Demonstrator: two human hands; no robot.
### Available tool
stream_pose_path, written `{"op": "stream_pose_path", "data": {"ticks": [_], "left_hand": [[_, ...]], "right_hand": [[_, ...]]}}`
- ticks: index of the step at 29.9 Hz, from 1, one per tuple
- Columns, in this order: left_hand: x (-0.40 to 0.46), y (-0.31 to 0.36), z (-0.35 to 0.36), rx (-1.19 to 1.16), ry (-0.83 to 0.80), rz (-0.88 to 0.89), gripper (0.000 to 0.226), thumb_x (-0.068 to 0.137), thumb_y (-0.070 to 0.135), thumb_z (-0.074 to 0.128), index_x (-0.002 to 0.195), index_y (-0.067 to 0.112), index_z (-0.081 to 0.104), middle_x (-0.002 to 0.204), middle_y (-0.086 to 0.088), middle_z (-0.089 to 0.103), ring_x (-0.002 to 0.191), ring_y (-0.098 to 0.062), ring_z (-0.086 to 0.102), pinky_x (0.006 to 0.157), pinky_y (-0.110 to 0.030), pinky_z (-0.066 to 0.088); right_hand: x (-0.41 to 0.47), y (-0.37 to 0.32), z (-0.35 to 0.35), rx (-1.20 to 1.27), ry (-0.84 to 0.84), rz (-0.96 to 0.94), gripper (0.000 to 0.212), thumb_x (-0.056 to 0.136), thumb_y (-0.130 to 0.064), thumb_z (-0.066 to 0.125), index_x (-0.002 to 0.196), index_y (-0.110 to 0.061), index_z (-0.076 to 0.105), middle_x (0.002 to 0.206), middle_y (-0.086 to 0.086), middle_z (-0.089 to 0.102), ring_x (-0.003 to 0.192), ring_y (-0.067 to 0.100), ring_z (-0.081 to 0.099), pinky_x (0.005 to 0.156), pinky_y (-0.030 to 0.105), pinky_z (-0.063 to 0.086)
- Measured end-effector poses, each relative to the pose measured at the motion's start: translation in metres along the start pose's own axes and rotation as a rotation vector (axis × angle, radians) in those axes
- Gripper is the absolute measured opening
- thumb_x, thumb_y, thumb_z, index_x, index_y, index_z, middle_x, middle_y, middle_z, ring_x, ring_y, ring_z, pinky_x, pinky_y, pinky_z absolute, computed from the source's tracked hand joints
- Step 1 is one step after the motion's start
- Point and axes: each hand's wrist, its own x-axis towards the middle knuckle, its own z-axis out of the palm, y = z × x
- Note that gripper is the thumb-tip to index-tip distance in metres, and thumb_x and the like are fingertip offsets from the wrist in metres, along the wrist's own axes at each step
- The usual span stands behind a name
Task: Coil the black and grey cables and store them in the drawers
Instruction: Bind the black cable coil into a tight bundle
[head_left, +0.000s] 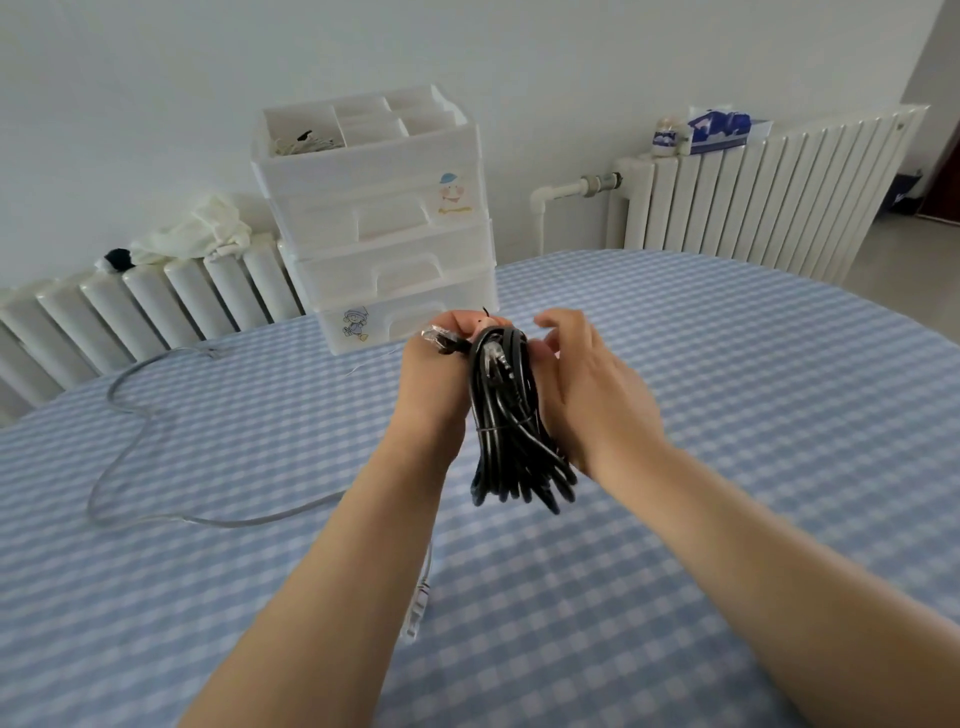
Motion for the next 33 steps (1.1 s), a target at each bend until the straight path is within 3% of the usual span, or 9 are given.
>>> {"op": "stream_pose_path", "data": {"ticks": [4,10,15,19,20,22,25,28,33], "left_hand": [[0.006,-0.009,-0.014,0.034,0.099,-0.039,0.018,0.065,-0.001,0.058,0.061,0.014,0.068,0.064,-0.005,0.065,0.062,-0.023,0.057,0.059,-0.031,0.047],[-0.002,-0.006,0.001,0.118,0.052,-0.059,0.021,0.073,-0.018,0.053,0.071,-0.002,0.064,0.054,0.0,0.06,0.05,-0.012,0.054,0.05,-0.022,0.045],[-0.003,-0.008,-0.001,-0.019,0.06,-0.124,0.019,0.09,0.005,0.061,0.072,0.011,0.065,0.068,-0.006,0.068,0.062,-0.019,0.064,0.06,-0.03,0.055],[0.0,-0.007,-0.003,-0.03,0.001,-0.066,0.02,0.082,0.005,0.068,0.068,0.019,0.072,0.074,-0.004,0.072,0.074,-0.022,0.065,0.072,-0.034,0.053],[0.001,-0.006,-0.003,0.009,0.015,-0.037,0.023,0.081,0.005,0.068,0.066,0.022,0.071,0.074,0.001,0.073,0.076,-0.02,0.063,0.073,-0.03,0.05],[-0.003,-0.005,0.001,0.081,0.071,0.032,0.026,0.087,0.003,0.064,0.07,0.021,0.069,0.074,0.007,0.072,0.073,-0.01,0.061,0.068,-0.021,0.046],[-0.013,-0.002,0.009,0.189,0.109,0.185,0.022,0.088,-0.001,0.062,0.077,0.018,0.067,0.084,0.004,0.072,0.079,-0.004,0.065,0.072,-0.017,0.05],[-0.016,-0.001,0.007,0.42,0.066,0.263,0.015,0.088,0.006,0.064,0.081,0.018,0.068,0.091,0.002,0.072,0.09,-0.001,0.065,0.076,-0.013,0.048],[-0.008,0.003,-0.003,0.43,0.149,0.13,0.011,0.089,0.015,0.066,0.079,0.019,0.069,0.064,-0.002,0.07,0.054,-0.007,0.063,0.056,-0.019,0.049]], "right_hand": [[-0.009,-0.008,-0.013,-0.07,-0.122,-0.122,0.048,0.098,-0.04,0.044,0.141,-0.027,0.029,0.131,-0.005,0.053,0.111,0.013,0.056,0.085,0.032,0.047],[0.0,-0.012,-0.012,-0.276,-0.039,-0.071,0.024,0.096,-0.034,0.047,0.113,-0.019,0.051,0.107,0.001,0.064,0.094,0.025,0.058,0.071,0.034,0.04],[0.003,0.003,-0.006,0.624,-0.061,0.013,0.008,0.086,-0.048,0.065,0.08,-0.043,0.065,0.071,-0.015,0.066,0.07,0.007,0.063,0.071,0.036,0.051],[0.015,0.017,0.01,1.366,-0.239,0.326,0.02,0.102,-0.012,0.042,0.102,-0.006,0.061,0.085,0.003,0.07,0.089,0.023,0.06,0.094,0.046,0.051],[0.018,0.015,0.01,1.501,-0.279,0.436,0.023,0.103,-0.015,0.038,0.102,-0.007,0.06,0.085,0.003,0.066,0.08,0.018,0.059,0.077,0.035,0.057],[0.015,0.006,0.004,1.609,-0.385,0.617,0.034,0.099,-0.024,0.042,0.082,-0.009,0.068,0.069,0.003,0.06,0.045,0.007,0.049,0.035,0.013,0.035],[0.006,-0.005,-0.004,1.778,-0.518,0.84,0.041,0.096,-0.018,0.04,0.063,-0.008,0.062,0.042,-0.003,0.047,0.026,0.002,0.032,0.029,0.01,0.016],[0.003,-0.006,-0.001,1.741,-0.622,0.938,0.042,0.096,-0.012,0.036,0.058,-0.012,0.056,0.036,-0.007,0.039,0.023,0.002,0.029,0.027,0.011,0.014],[0.008,-0.005,-0.005,1.125,-0.41,0.721,0.036,0.1,-0.023,0.042,0.069,-0.01,0.055,0.044,0.001,0.048,0.032,0.009,0.036,0.031,0.015,0.022]]}}
